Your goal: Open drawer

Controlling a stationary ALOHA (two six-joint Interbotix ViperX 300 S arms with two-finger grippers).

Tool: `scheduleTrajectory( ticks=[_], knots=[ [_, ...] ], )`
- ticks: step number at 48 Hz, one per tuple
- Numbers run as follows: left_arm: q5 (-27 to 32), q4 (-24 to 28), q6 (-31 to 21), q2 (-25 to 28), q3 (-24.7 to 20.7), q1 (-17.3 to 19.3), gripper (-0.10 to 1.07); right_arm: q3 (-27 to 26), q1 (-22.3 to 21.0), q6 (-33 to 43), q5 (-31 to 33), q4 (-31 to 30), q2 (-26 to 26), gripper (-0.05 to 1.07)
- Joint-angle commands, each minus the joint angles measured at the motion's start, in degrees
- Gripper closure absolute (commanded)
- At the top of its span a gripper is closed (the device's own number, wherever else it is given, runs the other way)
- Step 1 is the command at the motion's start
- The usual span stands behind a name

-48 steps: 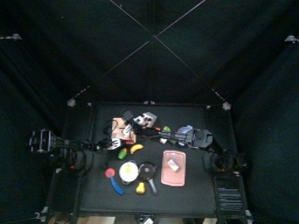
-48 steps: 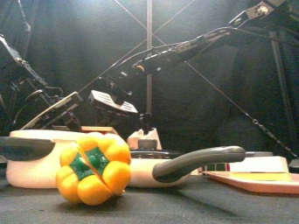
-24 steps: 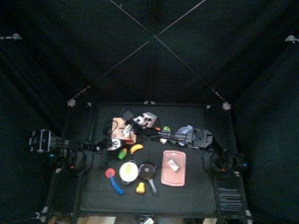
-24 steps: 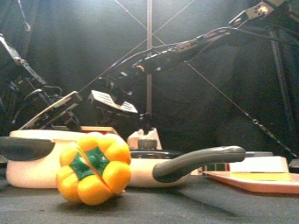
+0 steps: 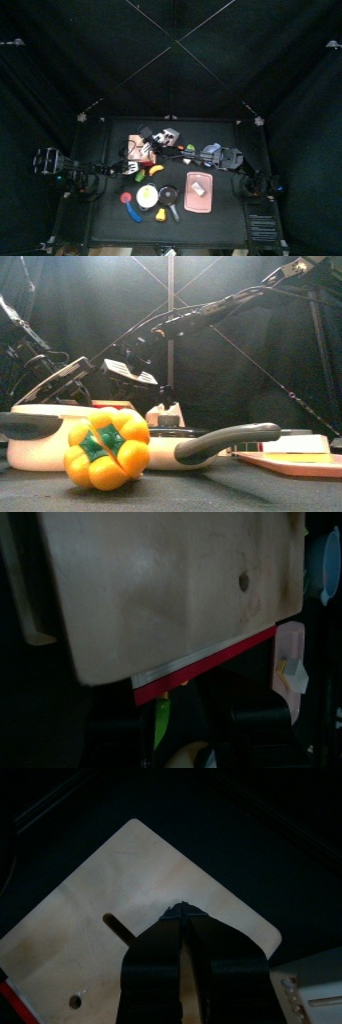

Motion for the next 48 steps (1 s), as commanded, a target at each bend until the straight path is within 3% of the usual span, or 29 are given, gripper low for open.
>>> scheduleTrajectory(
  ticks=[1,26,48],
  knots=[
    [0.4,-0.4,0.1,-0.6,-0.3,-1.4,0.34,-0.5,-0.1,0.1,0.4,0.3,-1.5,0.98],
    [0.2,-5.9,0.2,-6.6,2.7,-6.8,0.35,-0.7,-0.2,0.1,0.4,0.3,-1.5,0.98],
    [0.4,-8.7,0.1,-6.8,2.7,-11.3,0.35,-0.7,-0.2,0.1,0.4,0.3,-1.5,0.98]
  ],
)
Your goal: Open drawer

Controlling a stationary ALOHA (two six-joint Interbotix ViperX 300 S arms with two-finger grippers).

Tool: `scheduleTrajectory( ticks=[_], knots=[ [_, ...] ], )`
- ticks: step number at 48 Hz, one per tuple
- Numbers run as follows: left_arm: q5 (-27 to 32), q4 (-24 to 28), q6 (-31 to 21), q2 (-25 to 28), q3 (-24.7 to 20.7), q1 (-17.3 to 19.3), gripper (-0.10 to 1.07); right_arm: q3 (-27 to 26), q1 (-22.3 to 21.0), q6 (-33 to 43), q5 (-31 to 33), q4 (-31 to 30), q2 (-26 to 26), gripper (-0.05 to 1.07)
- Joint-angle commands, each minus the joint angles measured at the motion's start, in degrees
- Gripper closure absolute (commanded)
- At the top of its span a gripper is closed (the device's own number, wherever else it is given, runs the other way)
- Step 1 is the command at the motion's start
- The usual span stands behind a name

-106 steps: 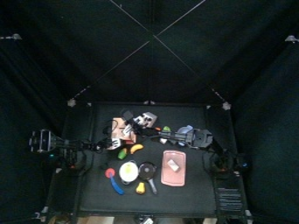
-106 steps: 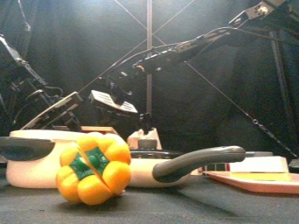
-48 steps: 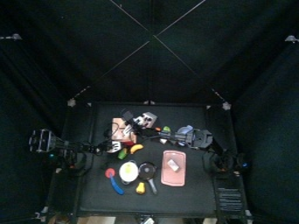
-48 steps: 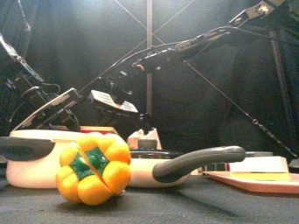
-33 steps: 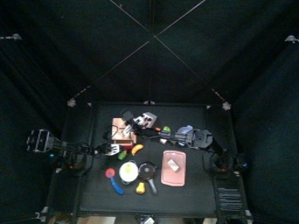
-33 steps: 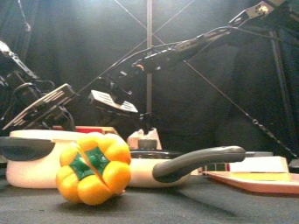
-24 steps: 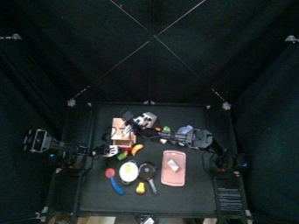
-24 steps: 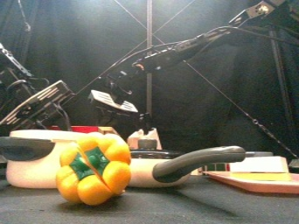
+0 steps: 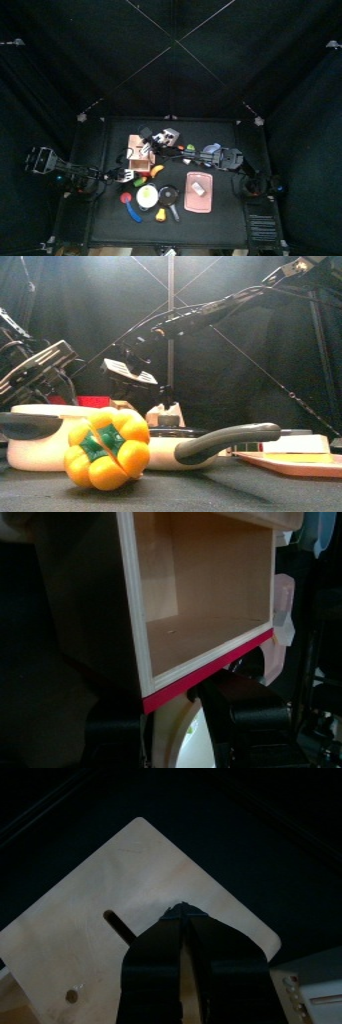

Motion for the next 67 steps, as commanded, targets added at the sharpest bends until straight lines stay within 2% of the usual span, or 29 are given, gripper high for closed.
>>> scheduleTrajectory(
  ticks=[1,22,44,57,67],
  knots=[
    [-0.2,-0.6,0.1,-0.3,-0.7,-1.1,0.35,-0.7,-0.1,0.1,0.4,0.2,-1.3,0.98],
    [0.2,-2.8,0.1,-0.3,-0.6,-4.7,0.35,-0.6,-0.1,0.1,0.4,0.2,-1.3,0.98],
    [1.0,-3.4,0.2,0.0,-0.4,-5.3,0.34,-0.7,-0.1,0.1,0.2,0.2,-1.3,0.98],
    [-2.0,-3.3,0.2,0.4,-0.7,-5.3,0.29,-0.6,-0.1,0.1,0.2,0.2,-1.3,0.98],
    [-2.1,-3.0,0.2,0.4,-0.8,-5.3,0.19,-0.6,-0.1,0.1,0.2,0.2,-1.3,0.98]
  ],
)
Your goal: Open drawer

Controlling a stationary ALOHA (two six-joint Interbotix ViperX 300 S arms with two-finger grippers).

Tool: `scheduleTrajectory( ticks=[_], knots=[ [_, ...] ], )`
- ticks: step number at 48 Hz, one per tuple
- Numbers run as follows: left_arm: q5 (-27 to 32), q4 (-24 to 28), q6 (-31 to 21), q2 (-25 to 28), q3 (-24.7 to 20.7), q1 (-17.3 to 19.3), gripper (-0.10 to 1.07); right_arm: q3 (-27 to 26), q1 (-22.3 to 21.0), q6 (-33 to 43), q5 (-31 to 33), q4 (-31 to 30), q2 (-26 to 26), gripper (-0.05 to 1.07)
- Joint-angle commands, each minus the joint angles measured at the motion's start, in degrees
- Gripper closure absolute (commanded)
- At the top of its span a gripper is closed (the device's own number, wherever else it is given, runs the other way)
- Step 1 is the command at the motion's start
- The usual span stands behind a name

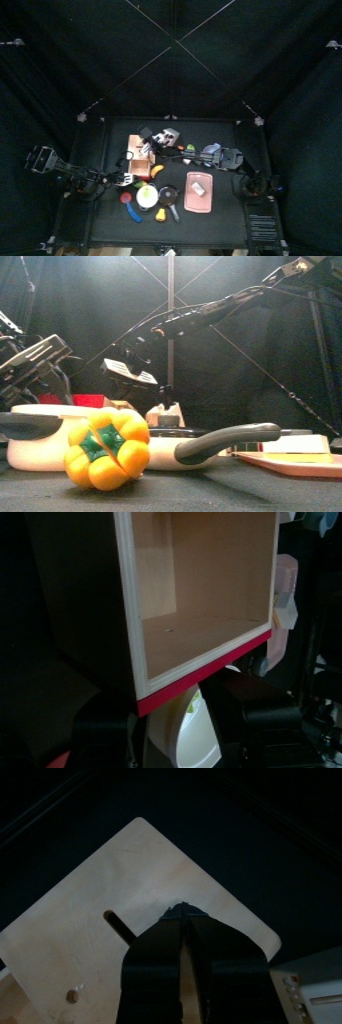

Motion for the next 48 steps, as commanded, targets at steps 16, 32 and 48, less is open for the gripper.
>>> scheduleTrajectory(
  ticks=[16,32,48],
  knots=[
    [0.1,3.1,0.2,-0.8,-1.4,-0.2,0.11,-0.5,-0.1,0.1,0.2,0.3,-1.3,0.98],
    [0.5,4.0,0.2,-2.9,-1.3,-0.2,0.11,-0.6,-0.1,0.1,0.2,0.3,-1.3,0.98],
    [3.9,4.3,0.3,-6.7,-0.1,-0.2,0.11,-0.4,0.0,0.1,0.1,0.3,-1.3,0.98]
  ],
)
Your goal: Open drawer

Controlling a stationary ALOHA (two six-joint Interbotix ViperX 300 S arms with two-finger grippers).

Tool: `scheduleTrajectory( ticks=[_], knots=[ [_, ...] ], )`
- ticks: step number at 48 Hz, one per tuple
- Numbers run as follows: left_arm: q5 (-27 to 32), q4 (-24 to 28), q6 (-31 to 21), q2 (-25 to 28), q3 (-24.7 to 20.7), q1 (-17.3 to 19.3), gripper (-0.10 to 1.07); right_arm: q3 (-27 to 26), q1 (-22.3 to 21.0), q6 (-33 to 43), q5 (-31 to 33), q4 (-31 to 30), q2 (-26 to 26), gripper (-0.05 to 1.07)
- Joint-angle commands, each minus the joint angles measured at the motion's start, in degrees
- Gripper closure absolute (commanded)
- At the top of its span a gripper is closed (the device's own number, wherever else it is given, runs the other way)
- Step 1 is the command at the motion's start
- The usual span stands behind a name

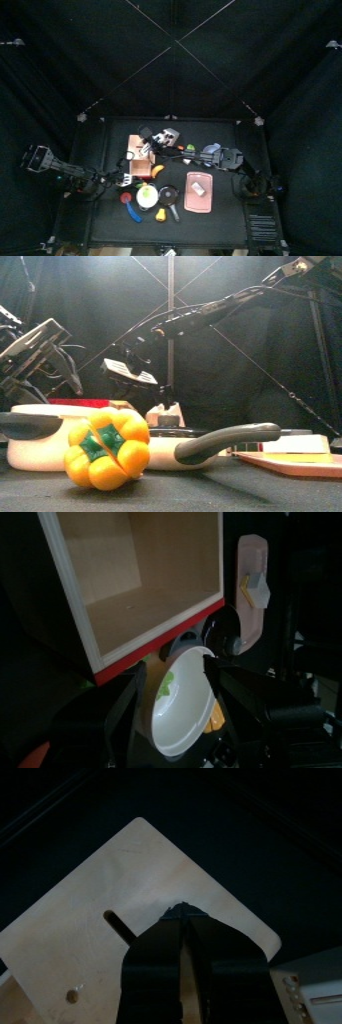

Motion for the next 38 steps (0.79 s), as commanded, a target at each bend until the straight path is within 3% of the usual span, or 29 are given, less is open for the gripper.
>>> scheduleTrajectory(
  ticks=[1,16,27,38],
  knots=[
    [1.1,0.5,0.3,-1.8,-0.1,-0.1,0.11,-0.4,-0.2,0.1,0.3,0.3,-1.4,0.98],
    [2.7,6.1,0.2,-9.5,1.4,0.0,0.11,-0.7,-0.1,0.1,0.3,0.3,-1.5,0.98],
    [2.7,6.7,0.2,-9.7,2.0,0.3,0.11,-0.7,0.0,0.2,0.4,0.3,-1.7,0.98],
    [2.8,8.7,0.3,-9.8,2.0,0.4,0.11,-0.9,1.0,0.0,1.0,-0.4,-5.0,0.98]
  ],
)
